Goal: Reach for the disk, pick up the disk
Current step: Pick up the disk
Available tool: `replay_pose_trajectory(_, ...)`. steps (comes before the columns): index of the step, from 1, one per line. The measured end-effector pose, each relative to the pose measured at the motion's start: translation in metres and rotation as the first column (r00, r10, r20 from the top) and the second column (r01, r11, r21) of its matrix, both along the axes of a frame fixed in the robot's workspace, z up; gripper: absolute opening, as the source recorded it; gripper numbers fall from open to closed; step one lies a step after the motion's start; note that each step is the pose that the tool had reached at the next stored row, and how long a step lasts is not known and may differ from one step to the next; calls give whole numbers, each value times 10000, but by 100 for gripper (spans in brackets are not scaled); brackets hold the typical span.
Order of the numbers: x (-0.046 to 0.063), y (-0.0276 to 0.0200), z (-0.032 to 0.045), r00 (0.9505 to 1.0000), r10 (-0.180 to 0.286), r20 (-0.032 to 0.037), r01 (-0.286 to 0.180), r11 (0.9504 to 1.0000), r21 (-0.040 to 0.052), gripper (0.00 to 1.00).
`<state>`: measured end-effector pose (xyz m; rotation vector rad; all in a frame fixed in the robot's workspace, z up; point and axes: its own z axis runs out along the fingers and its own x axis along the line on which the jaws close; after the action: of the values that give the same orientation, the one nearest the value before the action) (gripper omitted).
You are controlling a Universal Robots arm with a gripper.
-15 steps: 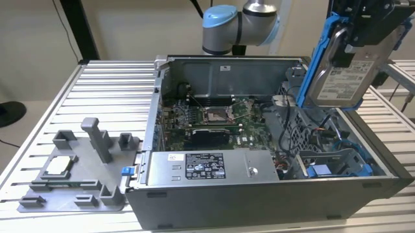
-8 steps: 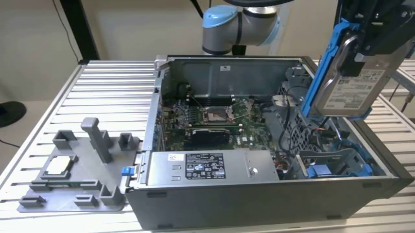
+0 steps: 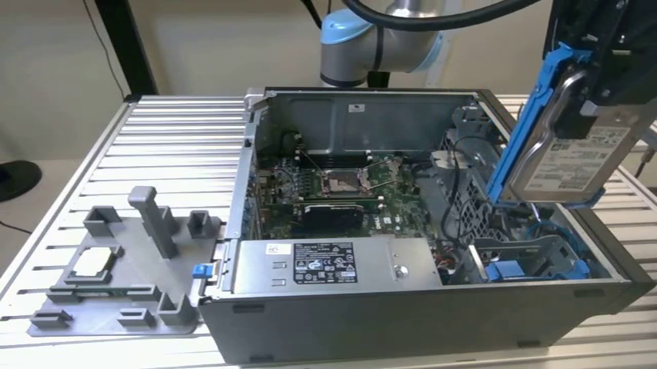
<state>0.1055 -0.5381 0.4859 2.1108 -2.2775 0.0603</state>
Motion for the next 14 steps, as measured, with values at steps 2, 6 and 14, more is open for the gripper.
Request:
replay_pose_trajectory(2, 0, -56, -2, 10000, 0, 0, 0, 10000, -1, 0)
replay_pose_trajectory(6, 0, -164, -8, 10000, 1, 0, -1, 10000, -1, 0)
replay_pose_trajectory(14, 0, -322, -14, 10000, 12, 0, -12, 10000, -2, 0)
